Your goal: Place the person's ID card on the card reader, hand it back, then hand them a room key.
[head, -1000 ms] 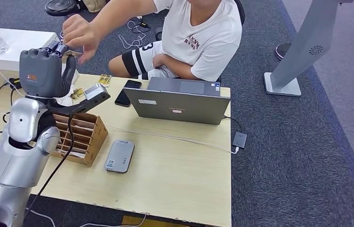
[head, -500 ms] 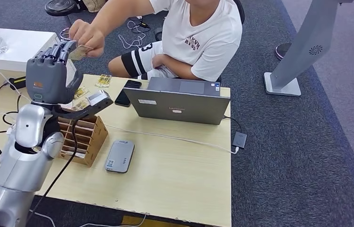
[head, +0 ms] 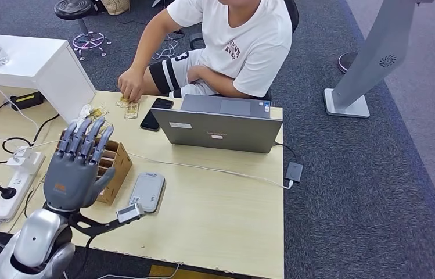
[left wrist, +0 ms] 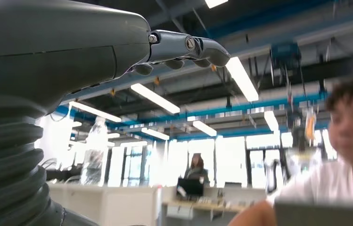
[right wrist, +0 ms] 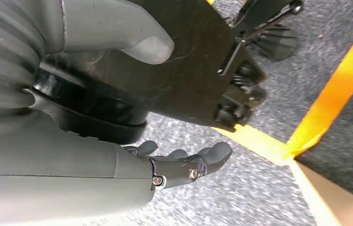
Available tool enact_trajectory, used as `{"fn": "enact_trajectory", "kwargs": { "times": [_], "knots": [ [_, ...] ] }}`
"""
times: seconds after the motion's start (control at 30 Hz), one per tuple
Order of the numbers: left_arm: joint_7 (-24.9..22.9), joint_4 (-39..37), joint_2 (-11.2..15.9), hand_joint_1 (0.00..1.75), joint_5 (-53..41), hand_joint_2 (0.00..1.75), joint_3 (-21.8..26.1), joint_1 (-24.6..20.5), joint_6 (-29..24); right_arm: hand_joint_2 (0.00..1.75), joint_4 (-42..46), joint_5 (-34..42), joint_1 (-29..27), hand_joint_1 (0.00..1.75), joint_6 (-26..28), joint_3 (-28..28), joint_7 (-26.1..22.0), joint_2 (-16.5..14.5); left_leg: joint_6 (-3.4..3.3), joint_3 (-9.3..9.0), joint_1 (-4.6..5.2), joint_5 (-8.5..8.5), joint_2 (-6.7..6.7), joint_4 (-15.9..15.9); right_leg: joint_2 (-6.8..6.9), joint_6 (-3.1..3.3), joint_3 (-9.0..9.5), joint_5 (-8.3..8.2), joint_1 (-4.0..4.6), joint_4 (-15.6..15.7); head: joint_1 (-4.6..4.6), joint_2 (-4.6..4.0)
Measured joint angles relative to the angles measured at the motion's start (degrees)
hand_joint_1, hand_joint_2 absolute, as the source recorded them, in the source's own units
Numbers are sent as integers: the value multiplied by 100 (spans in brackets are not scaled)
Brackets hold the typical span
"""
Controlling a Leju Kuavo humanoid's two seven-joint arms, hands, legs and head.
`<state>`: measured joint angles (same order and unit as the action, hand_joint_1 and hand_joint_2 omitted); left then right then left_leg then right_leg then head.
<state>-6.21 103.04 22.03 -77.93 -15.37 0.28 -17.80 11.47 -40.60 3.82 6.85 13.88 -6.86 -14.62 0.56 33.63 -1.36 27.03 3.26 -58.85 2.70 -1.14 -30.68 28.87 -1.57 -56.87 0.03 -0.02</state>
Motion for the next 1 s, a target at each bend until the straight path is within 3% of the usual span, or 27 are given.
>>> {"fn": "enact_trajectory", "kwargs": {
  "times": [0.17,0.37,0.6,1.0],
  "knots": [
    [-133,328,560,0,299,175,258,981,850,175,0,37,-22,0,52,76,80,0,0,1,-2,-1,-5,0,6,-1,-12,3,1,-1,-2,0],
    [-240,400,862,0,575,175,469,1298,1516,175,2,-5,-16,0,52,93,135,0,-2,1,-2,-8,-8,0,8,-2,3,-3,1,-1,0,0],
    [-325,-16,964,0,933,175,575,1113,1990,175,2,-109,11,0,43,91,240,0,-1,0,-1,-9,-15,-1,11,-3,4,-6,0,-1,-1,0],
    [-325,-660,821,0,1250,175,654,606,1921,175,2,-180,20,0,9,77,254,0,-1,2,-1,-9,-18,-1,13,-2,3,-6,0,-1,0,0]
  ]
}}
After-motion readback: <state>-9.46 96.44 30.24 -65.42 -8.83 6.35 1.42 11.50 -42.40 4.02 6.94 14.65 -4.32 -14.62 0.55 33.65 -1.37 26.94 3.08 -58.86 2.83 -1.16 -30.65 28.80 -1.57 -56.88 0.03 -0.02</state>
